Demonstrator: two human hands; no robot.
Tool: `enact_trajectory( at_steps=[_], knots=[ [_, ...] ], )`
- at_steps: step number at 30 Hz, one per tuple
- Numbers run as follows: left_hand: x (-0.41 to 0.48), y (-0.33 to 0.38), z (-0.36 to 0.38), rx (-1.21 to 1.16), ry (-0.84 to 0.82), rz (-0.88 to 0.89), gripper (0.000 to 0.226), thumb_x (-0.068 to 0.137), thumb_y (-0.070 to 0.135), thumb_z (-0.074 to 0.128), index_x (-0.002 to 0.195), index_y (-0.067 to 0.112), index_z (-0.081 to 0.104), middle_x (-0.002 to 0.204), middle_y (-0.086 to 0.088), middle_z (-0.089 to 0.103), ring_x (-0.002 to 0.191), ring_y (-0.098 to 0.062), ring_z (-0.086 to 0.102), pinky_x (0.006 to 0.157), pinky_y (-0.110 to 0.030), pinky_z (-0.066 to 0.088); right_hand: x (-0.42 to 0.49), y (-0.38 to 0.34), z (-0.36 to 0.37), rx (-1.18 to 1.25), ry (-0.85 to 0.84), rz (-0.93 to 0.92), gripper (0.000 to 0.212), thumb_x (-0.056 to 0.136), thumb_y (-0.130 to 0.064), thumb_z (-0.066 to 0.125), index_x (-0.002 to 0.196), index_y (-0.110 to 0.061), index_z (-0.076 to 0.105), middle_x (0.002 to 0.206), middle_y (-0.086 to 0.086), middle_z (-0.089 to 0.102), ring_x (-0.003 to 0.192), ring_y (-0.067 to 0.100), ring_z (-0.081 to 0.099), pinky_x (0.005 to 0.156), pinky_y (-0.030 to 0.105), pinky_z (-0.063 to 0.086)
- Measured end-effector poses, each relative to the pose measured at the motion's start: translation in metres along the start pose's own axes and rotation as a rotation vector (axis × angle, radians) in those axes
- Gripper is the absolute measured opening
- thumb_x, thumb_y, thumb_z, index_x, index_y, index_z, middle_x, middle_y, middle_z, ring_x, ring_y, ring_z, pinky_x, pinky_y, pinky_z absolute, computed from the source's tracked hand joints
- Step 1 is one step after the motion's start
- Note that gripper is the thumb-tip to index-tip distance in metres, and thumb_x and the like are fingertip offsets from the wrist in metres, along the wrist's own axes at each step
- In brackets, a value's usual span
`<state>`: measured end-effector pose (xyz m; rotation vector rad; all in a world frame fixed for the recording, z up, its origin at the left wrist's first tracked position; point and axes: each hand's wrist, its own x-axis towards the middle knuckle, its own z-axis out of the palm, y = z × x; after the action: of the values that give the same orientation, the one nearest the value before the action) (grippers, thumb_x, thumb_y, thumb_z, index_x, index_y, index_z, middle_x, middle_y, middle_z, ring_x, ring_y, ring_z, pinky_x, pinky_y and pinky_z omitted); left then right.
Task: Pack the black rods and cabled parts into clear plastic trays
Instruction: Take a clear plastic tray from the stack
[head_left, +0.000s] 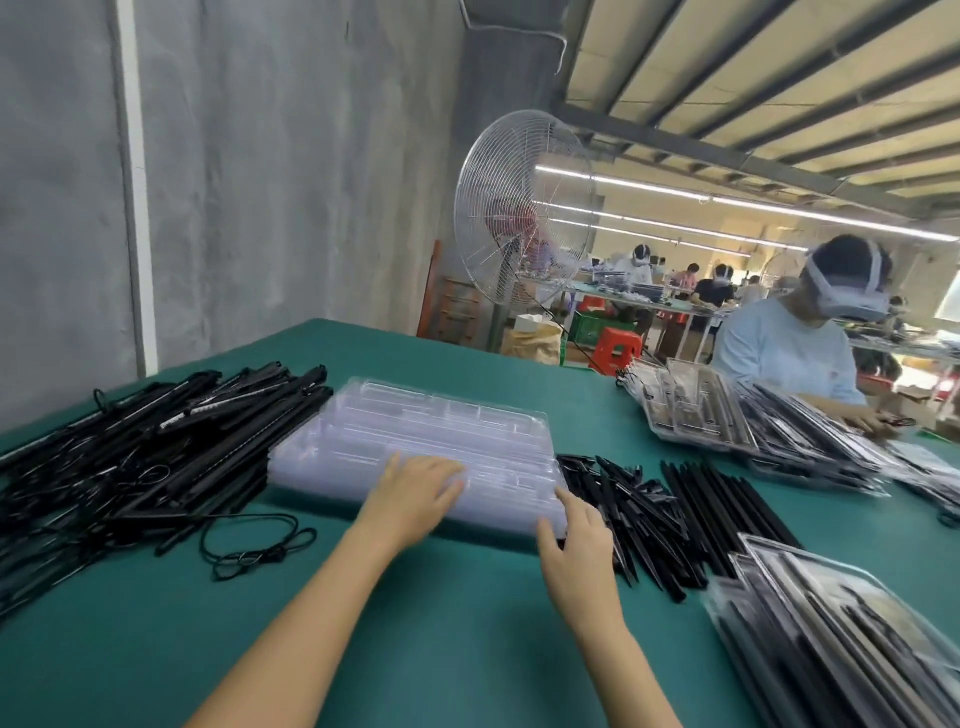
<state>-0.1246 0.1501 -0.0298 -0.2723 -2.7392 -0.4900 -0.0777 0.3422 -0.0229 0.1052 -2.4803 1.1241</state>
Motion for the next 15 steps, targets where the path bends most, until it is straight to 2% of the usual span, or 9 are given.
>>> enact_trajectory(
  at_steps=[1,3,5,8,10,13,15],
  knots=[
    [0.004,0.003,0.006,0.003,-0.028,0.008,0.035,0.100,0.039,0.035,0.127,0.027,0.053,0.135,0.008,0.051,0.128,-0.013,0.040,0.111,-0.037,0.018,0.004,0.015,0.015,-0.015,0.045,0.020,0.043,0.096,-0.017,0.048,0.139,-0.013,0.043,0.137,0.007,0.044,0.123,0.022,0.037,0.096,0.023,0.028],
    [0.007,0.008,0.015,-0.012,0.031,-0.006,0.028,0.098,0.040,0.038,0.113,0.030,0.060,0.119,0.010,0.056,0.118,-0.012,0.045,0.101,-0.032,0.024,0.015,0.023,0.031,-0.009,0.105,0.055,0.037,0.097,-0.020,0.048,0.134,-0.014,0.051,0.133,0.007,0.047,0.116,0.021,0.032,0.089,0.022,0.028],
    [0.009,0.009,0.022,-0.067,0.141,-0.058,0.024,0.096,0.042,0.043,0.102,0.032,0.064,0.108,0.012,0.057,0.109,-0.009,0.047,0.090,-0.027,0.022,0.028,0.032,0.042,-0.036,0.183,0.083,0.027,0.096,-0.022,0.051,0.117,-0.013,0.065,0.121,0.005,0.056,0.103,0.016,0.027,0.084,0.023,0.029],
    [0.013,0.006,0.027,-0.125,0.194,-0.108,0.021,0.093,0.044,0.047,0.094,0.034,0.066,0.098,0.016,0.056,0.102,-0.007,0.048,0.077,-0.026,0.015,0.032,0.041,0.051,0.024,0.263,0.066,0.015,0.090,-0.021,0.061,0.094,-0.013,0.073,0.104,0.004,0.061,0.094,0.013,0.025,0.076,0.023,0.026],
    [0.018,0.006,0.024,-0.120,0.170,-0.120,0.021,0.093,0.044,0.048,0.094,0.034,0.067,0.093,0.015,0.053,0.098,-0.009,0.047,0.075,-0.027,0.015,0.039,0.044,0.045,0.035,0.251,0.021,0.012,0.087,-0.019,0.066,0.087,-0.010,0.074,0.097,0.005,0.061,0.091,0.015,0.027,0.071,0.021,0.021],
    [0.022,0.009,0.019,-0.106,0.114,-0.119,0.021,0.093,0.042,0.049,0.095,0.032,0.068,0.085,0.013,0.048,0.090,-0.009,0.042,0.078,-0.030,0.019,0.046,0.049,0.035,0.001,0.131,0.016,0.017,0.088,-0.025,0.063,0.089,-0.011,0.072,0.097,0.002,0.059,0.092,0.015,0.033,0.072,0.024,0.025],
    [0.022,0.010,0.019,-0.095,0.116,-0.121,0.021,0.094,0.040,0.050,0.095,0.031,0.069,0.086,0.013,0.050,0.093,-0.011,0.046,0.079,-0.030,0.021,0.044,0.048,0.035,0.027,0.141,0.011,0.016,0.089,-0.025,0.063,0.090,-0.010,0.070,0.098,0.003,0.058,0.093,0.016,0.036,0.071,0.022,0.024]
  ],
)
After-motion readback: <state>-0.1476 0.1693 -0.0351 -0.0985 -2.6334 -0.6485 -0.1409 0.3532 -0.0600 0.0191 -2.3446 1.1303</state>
